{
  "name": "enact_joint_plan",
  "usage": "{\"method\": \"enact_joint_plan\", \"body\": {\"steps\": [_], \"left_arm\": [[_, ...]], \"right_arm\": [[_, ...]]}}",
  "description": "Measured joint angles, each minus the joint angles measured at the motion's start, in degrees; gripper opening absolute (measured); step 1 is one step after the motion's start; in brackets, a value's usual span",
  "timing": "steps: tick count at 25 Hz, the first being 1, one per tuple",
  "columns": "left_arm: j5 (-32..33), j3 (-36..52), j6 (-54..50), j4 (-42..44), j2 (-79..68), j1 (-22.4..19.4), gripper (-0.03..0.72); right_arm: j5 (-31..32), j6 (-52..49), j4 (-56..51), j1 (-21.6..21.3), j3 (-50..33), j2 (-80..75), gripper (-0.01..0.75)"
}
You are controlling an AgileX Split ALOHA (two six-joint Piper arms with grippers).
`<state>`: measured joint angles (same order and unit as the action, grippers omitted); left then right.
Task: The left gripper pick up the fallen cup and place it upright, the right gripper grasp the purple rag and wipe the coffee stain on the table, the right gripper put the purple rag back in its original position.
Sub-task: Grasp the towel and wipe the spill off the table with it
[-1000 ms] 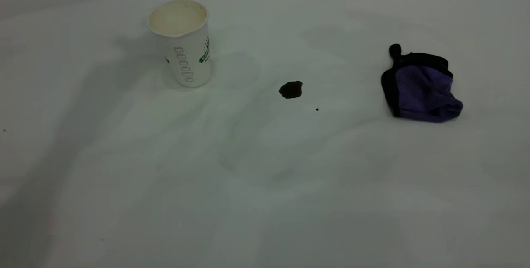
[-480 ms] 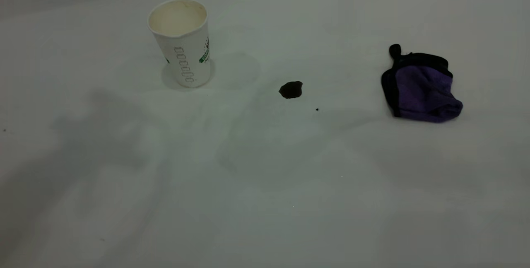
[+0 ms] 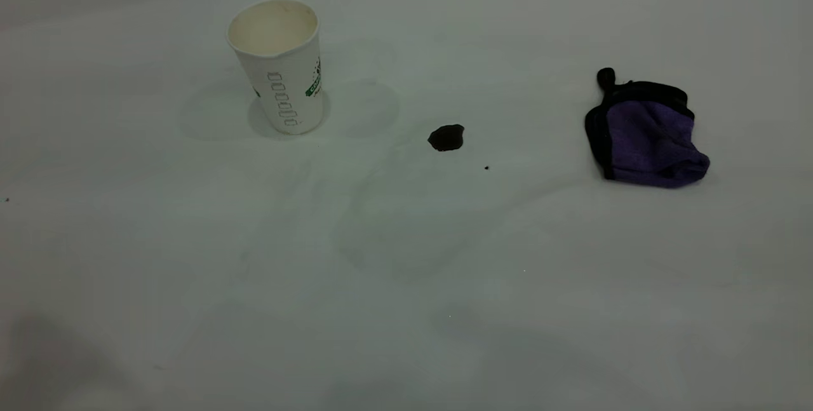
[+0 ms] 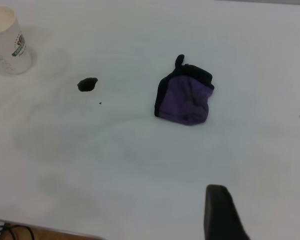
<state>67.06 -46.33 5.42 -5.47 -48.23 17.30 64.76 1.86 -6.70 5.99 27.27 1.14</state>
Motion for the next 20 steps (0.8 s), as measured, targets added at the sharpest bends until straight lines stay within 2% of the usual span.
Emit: {"method": "enact_joint_plan", "body": {"steps": [4, 10, 20], "left_arm": [[-0.28, 8.81, -1.88, 0.29, 10.04, 0.07, 0.478], [-2.54, 16.73, -2.79, 2.73, 21.68, 0.07, 0.543], [-3.47, 18.31, -3.01, 2.84, 28.7, 0.09, 0.55]], "right_arm": [[0.0, 0.0, 0.0, 0.0, 0.0, 0.0, 0.446], [0.0, 0.0, -0.04, 0.0, 0.0, 0.0, 0.446], [0.0, 0.0, -0.04, 0.0, 0.0, 0.0, 0.446]]}}
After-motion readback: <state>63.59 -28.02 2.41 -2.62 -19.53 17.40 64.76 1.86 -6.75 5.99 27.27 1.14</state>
